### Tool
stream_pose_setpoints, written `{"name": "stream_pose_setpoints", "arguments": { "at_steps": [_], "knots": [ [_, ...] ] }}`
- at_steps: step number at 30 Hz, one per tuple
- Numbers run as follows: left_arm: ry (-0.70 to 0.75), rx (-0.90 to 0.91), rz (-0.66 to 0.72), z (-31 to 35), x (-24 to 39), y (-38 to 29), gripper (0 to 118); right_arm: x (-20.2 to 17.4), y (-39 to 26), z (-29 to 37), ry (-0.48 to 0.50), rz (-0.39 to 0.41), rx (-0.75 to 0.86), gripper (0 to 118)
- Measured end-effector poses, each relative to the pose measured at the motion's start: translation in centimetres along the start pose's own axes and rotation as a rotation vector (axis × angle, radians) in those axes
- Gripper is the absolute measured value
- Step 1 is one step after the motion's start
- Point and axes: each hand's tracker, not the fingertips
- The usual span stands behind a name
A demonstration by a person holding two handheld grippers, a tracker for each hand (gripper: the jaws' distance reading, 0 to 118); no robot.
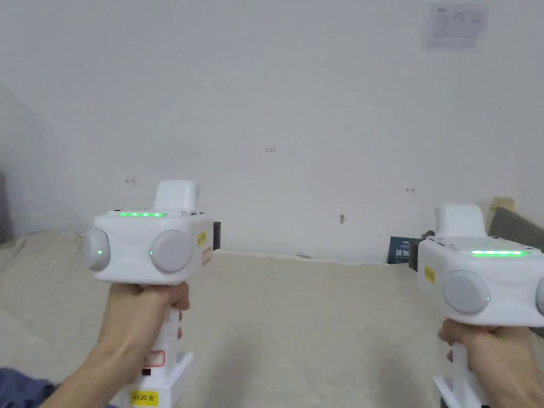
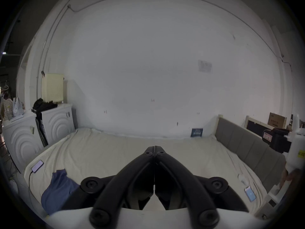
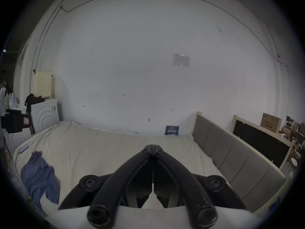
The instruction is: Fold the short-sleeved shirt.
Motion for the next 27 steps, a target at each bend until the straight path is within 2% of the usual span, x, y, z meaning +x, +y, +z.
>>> {"name": "stream_pose_setpoints", "arguments": {
  "at_steps": [5,9,11,17,18,19,20,21,22,24,27],
  "knots": [
    [0.199,-0.203,-0.016,-1.5,-10.8,-7.6,0,-2.0,-7.5,-1.5,0.100,-0.009,-0.208,0],
    [0.292,-0.411,0.064,-1.2,-19.5,-14.1,0,-3.7,-13.5,-2.6,0.158,0.004,-0.342,0],
    [0.387,-0.507,0.077,-1.0,-23.2,-17.2,0,-5.2,-16.1,-2.7,0.188,0.019,-0.417,0],
    [0.420,-0.654,0.111,-1.0,-28.5,-22.1,1,-8.6,-21.5,-3.9,0.250,0.031,-0.551,0],
    [0.412,-0.668,0.105,-1.4,-28.7,-22.5,13,-9.1,-21.9,-4.0,0.251,0.035,-0.561,0],
    [0.403,-0.672,0.109,-2.1,-28.7,-22.9,40,-9.6,-22.4,-4.2,0.255,0.043,-0.574,0],
    [0.377,-0.688,0.112,-2.8,-28.8,-23.3,89,-10.1,-22.8,-4.4,0.263,0.051,-0.588,0],
    [0.327,-0.709,0.135,-3.6,-28.9,-23.8,113,-10.5,-23.2,-4.5,0.265,0.057,-0.597,0],
    [0.283,-0.753,0.147,-4.0,-28.3,-24.2,118,-10.8,-23.6,-4.6,0.263,0.055,-0.609,0],
    [0.263,-0.763,0.168,-5.3,-28.1,-25.1,117,-11.1,-24.1,-4.6,0.272,0.056,-0.629,0],
    [0.305,-0.797,0.135,-7.1,-28.8,-27.0,116,-11.2,-24.6,-4.6,0.266,0.067,-0.646,0]
  ]
}}
